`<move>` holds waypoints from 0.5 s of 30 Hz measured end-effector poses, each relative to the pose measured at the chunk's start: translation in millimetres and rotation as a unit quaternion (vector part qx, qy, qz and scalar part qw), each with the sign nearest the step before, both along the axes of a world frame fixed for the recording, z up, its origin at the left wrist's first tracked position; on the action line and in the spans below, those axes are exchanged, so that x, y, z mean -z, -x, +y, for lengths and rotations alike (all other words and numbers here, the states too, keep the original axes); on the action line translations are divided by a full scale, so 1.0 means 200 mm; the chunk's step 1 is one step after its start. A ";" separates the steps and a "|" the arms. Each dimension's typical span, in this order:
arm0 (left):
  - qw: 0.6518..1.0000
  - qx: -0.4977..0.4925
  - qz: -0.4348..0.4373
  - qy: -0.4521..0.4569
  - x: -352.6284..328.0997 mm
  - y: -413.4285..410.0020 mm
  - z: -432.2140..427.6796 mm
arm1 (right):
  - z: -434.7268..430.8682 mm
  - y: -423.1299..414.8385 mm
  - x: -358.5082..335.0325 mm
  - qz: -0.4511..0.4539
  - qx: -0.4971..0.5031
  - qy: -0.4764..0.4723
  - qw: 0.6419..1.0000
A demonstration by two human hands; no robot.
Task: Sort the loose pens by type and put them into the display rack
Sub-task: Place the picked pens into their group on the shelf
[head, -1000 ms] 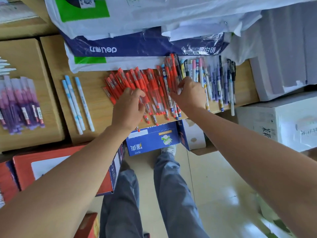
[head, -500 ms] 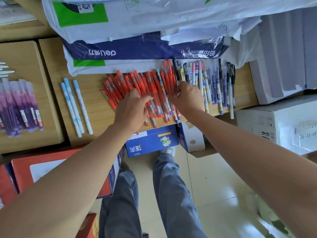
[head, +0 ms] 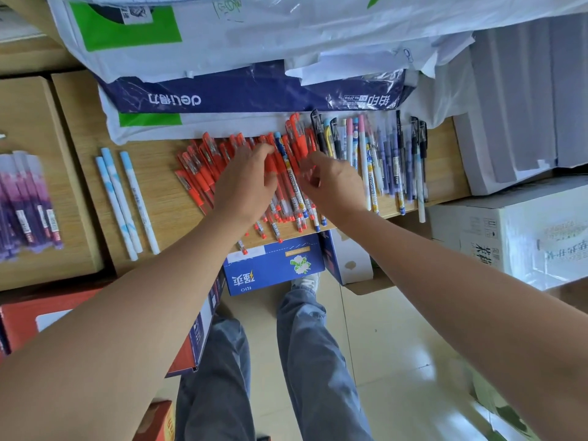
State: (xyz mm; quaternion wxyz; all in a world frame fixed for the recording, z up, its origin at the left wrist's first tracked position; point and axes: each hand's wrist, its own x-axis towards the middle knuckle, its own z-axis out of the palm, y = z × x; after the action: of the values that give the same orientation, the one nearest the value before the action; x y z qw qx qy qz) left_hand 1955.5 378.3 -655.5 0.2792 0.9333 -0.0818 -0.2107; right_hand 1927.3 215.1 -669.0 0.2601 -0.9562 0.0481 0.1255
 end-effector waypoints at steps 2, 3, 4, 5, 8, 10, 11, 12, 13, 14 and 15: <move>0.999 -0.035 0.005 0.013 0.00 -0.05 -0.04 | -0.05 0.00 -0.01 0.004 0.046 -0.034 0.998; 0.999 -0.045 0.007 0.008 0.00 -0.07 -0.07 | -0.09 0.00 -0.01 0.012 0.063 -0.048 0.997; 0.999 -0.051 0.010 -0.007 0.01 -0.09 -0.09 | -0.12 0.00 -0.02 0.022 0.065 -0.055 0.996; 0.998 -0.053 0.015 -0.028 0.01 -0.11 -0.11 | -0.15 0.01 -0.02 0.033 0.052 -0.059 0.996; 0.995 -0.055 0.017 -0.081 0.04 -0.14 -0.16 | -0.18 0.02 -0.03 0.047 0.006 -0.060 0.997; 0.994 -0.060 -0.003 -0.092 0.06 -0.15 -0.18 | -0.19 0.01 -0.01 0.049 0.011 -0.057 0.997; 0.994 -0.064 -0.008 -0.092 0.06 -0.15 -0.19 | -0.19 0.00 -0.01 0.052 0.015 -0.056 0.997; 0.994 -0.067 -0.011 -0.090 0.06 -0.15 -0.19 | -0.19 0.00 0.00 0.057 0.017 -0.053 0.997; 0.994 -0.066 -0.012 -0.090 0.06 -0.15 -0.19 | -0.19 0.00 0.01 0.061 0.016 -0.051 0.997; 0.994 -0.063 -0.013 -0.089 0.06 -0.15 -0.19 | -0.19 0.00 0.01 0.063 0.016 -0.051 0.997; 0.994 -0.061 -0.013 -0.089 0.06 -0.15 -0.19 | -0.20 0.00 0.01 0.064 0.017 -0.053 0.996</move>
State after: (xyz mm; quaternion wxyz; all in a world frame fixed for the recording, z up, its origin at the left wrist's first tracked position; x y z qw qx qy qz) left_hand 1984.9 341.0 -668.5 0.2067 0.9603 -0.0095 -0.1872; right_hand 1927.8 175.9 -671.7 0.3085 -0.9302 0.0746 0.1843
